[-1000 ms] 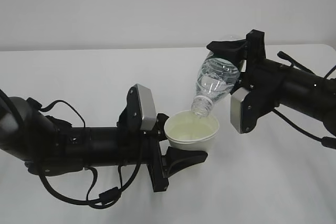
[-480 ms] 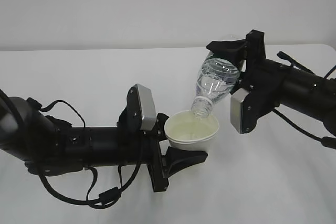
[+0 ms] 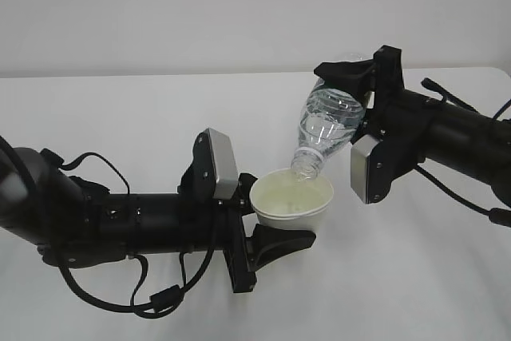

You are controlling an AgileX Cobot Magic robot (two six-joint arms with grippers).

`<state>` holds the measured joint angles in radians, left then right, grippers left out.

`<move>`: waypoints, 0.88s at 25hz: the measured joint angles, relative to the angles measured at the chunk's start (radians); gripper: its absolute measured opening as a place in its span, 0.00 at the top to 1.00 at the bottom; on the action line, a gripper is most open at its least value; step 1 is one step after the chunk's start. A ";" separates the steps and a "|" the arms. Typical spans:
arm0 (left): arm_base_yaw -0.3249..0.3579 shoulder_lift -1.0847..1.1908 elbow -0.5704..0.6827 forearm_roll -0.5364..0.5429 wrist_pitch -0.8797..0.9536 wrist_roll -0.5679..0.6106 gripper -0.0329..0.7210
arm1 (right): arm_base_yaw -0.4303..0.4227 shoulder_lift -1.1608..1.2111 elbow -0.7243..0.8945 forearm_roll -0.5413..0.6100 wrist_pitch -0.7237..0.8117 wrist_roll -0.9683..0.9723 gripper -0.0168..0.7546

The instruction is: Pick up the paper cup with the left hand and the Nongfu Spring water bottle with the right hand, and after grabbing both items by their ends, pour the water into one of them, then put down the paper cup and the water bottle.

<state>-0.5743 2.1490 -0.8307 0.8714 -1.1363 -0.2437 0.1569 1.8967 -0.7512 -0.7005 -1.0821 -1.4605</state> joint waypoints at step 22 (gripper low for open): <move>0.000 0.000 0.000 -0.002 0.002 0.000 0.40 | 0.000 0.000 0.000 -0.007 -0.005 0.135 0.39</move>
<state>-0.5743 2.1490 -0.8307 0.8696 -1.1346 -0.2437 0.1569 1.8967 -0.7512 -0.7072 -1.0874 -1.3252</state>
